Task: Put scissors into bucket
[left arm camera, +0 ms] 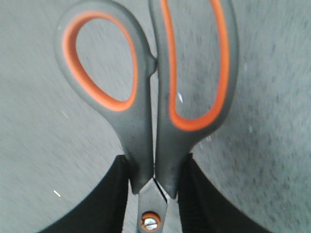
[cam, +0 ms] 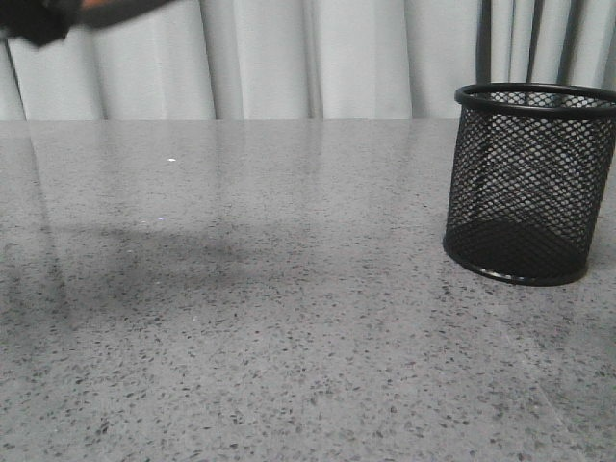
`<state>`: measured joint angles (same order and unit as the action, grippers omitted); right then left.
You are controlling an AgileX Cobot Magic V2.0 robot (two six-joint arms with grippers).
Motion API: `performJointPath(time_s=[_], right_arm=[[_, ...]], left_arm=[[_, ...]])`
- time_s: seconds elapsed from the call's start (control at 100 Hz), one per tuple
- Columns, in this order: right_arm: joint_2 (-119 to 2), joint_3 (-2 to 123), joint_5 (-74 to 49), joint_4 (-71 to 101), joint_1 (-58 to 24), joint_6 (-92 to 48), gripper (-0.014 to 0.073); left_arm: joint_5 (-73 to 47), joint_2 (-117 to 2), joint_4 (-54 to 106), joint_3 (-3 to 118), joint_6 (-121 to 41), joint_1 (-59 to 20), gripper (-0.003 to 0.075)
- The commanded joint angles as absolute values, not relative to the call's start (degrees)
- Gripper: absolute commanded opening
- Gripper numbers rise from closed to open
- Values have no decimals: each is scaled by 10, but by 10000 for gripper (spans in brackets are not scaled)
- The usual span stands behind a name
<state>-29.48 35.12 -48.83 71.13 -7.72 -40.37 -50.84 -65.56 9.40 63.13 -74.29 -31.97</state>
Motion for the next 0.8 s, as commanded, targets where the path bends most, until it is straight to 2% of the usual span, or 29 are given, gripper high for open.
performJointPath(time_s=[0.0,0.17,0.29,0.68,0.73,0.76,0.79], right_arm=[[-346,395,-499,750,-77,-426,423],[-431,452,-528,764,-95,-440,488],[-489,480,-523,764,-134,-441,496],[-641,541,-382,756,-297,-454,491],[-661,554,-376,756,-313,-454,442],[-671,561,-376,756,-319,-454,379],[-679,568,-376,756,-322,-454,260]], left_arm=[[-452,-627,112,647,-737,-358,-20],[-431,-621,112,649,-736,-424,-20],[-403,-621,112,649,-736,-453,-20],[-382,-621,112,658,-736,-462,-20],[-378,-621,112,658,-736,-462,-20],[-377,-621,112,658,-736,-462,-20],[-374,-620,113,658,-736,-462,-19]])
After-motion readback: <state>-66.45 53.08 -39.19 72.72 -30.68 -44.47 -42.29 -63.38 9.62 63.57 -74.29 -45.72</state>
